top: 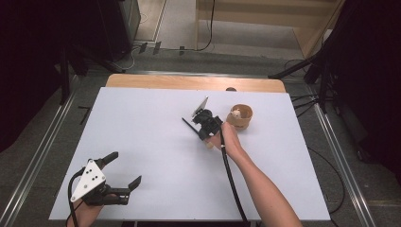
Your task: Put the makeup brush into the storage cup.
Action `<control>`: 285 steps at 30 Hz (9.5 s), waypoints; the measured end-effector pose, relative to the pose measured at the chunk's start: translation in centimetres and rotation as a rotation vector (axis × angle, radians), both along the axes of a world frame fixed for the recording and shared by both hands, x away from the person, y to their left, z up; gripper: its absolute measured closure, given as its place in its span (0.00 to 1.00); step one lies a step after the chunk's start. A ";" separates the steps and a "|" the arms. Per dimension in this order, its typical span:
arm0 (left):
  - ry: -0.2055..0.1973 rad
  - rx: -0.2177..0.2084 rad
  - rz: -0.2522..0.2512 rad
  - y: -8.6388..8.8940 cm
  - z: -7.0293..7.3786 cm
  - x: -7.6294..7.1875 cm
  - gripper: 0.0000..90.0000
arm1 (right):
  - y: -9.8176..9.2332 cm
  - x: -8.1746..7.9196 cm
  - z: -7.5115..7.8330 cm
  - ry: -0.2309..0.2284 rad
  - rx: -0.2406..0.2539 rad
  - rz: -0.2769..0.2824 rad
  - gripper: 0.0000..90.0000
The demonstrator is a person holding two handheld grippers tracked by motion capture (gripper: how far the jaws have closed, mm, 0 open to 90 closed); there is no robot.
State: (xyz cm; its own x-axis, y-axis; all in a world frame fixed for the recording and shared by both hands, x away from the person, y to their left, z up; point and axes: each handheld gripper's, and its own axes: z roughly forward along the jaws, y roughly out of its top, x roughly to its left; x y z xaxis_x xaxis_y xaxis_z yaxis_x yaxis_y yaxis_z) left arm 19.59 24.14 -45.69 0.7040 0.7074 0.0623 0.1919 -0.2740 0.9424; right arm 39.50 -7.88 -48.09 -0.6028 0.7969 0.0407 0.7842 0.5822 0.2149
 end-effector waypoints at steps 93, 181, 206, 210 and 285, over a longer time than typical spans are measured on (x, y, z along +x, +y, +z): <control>0.006 0.009 -0.008 -0.4 -0.1 0.1 0.00 | -6.4 -8.1 4.1 -0.073 -0.049 0.338 0.94; 0.162 0.278 -0.320 -5.7 1.1 3.8 0.00 | -5.6 -10.7 5.0 -0.032 -0.090 0.719 0.94; 0.250 0.454 -0.488 -10.7 1.7 5.4 0.00 | -5.0 -11.4 5.5 -0.047 -0.105 0.785 0.94; 0.258 0.482 -0.501 -11.4 1.5 5.5 0.00 | -4.9 -11.4 5.6 -0.054 -0.107 0.795 0.94; 0.303 0.476 -0.615 -14.2 -1.1 6.7 0.96 | -7.1 -12.7 6.8 -0.157 0.132 0.606 0.02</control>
